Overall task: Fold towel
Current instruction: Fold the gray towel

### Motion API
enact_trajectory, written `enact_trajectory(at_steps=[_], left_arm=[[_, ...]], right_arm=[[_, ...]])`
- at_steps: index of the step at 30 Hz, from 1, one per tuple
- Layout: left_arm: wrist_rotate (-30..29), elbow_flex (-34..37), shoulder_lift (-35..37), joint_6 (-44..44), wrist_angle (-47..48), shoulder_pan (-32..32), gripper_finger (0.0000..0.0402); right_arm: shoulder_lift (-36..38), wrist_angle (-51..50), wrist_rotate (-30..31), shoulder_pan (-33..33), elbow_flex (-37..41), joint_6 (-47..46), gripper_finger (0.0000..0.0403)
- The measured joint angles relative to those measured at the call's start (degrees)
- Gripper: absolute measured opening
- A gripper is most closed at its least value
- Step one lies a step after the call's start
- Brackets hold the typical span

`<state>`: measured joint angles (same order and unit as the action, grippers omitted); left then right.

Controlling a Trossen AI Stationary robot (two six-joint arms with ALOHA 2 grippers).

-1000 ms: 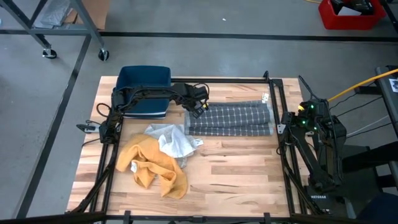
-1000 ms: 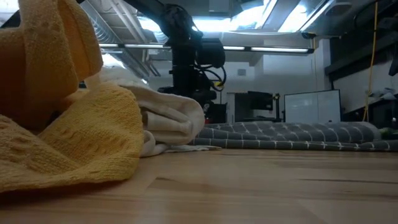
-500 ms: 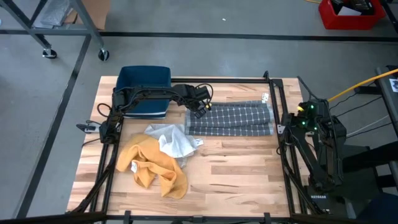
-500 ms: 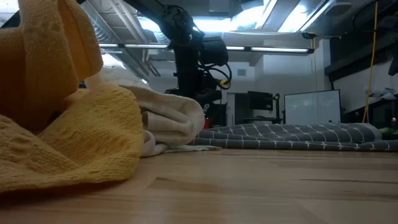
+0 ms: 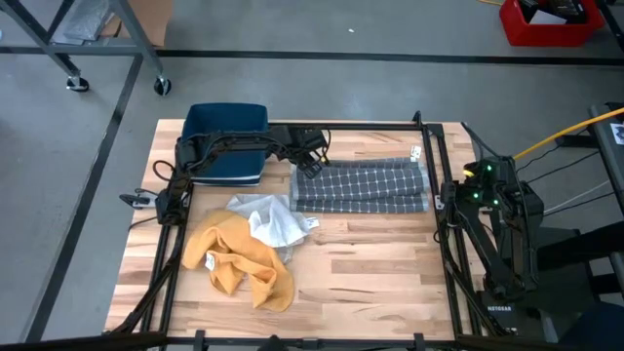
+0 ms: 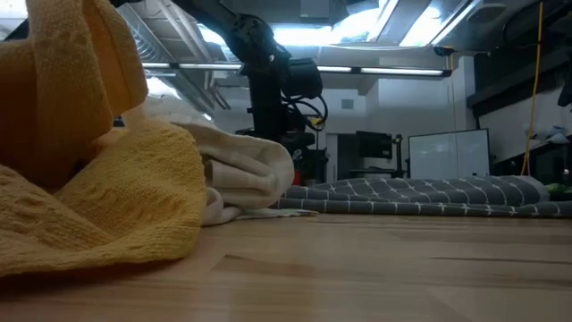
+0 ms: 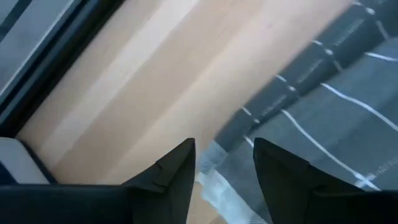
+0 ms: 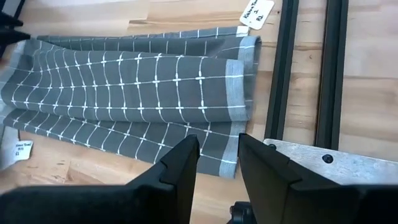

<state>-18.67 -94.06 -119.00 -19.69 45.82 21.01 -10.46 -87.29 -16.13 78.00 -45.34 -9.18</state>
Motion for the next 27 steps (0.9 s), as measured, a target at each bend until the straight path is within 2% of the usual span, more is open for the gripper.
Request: enact_trajectory(at_steps=[10,16,27], left_arm=[[1.9,0.0,0.0,0.4,-1.0,1.6,0.0197],[2.0,0.0,0.0,0.9,-2.1,1.6,0.0195],[2.0,0.0,0.0,10.7,-1.8,1.4,0.0195]], right_arm=[[0.0,-0.3,-0.5,0.0,0.0,0.7,0.0125],[0.0,-0.2,0.0,0.0,0.0,0.1,0.0123],[0.0,-0.2,-0.1,0.0,0.0,0.9,0.0122]])
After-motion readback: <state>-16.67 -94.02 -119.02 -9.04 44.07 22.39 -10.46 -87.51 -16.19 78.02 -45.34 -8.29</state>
